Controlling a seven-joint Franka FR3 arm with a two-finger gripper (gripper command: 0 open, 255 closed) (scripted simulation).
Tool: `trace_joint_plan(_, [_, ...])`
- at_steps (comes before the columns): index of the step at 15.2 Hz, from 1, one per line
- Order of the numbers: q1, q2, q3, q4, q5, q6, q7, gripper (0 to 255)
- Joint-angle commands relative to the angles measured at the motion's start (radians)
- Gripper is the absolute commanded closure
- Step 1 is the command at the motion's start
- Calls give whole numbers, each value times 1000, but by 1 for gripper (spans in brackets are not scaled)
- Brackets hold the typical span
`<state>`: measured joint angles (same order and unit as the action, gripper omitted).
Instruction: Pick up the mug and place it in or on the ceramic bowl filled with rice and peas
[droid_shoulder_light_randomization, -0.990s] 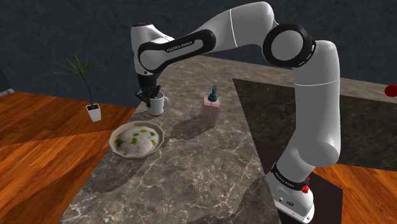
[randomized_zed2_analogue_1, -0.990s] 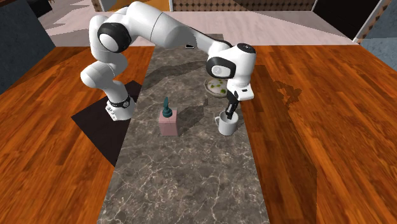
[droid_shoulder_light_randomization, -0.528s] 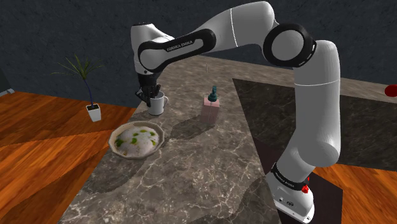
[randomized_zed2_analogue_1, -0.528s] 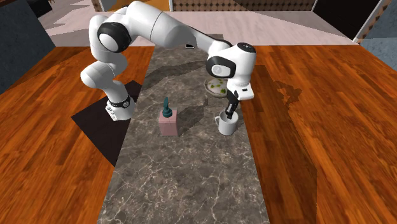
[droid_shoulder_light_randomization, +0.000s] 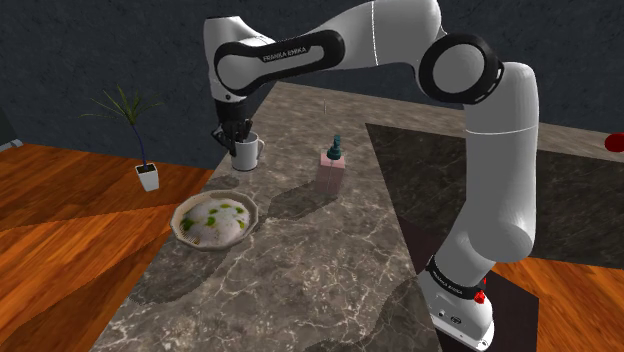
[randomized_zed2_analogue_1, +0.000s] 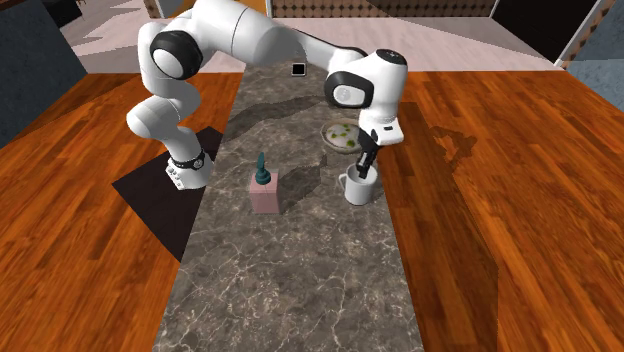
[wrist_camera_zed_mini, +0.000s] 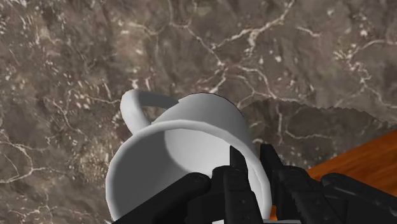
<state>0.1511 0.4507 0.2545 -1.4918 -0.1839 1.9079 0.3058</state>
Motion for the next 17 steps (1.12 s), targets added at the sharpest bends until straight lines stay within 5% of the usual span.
trace_joint_plan(1, [1,-7,1,16,2,-23,-2,255])
trace_joint_plan(17, [14,-15,6,220,11,-233,-22,255])
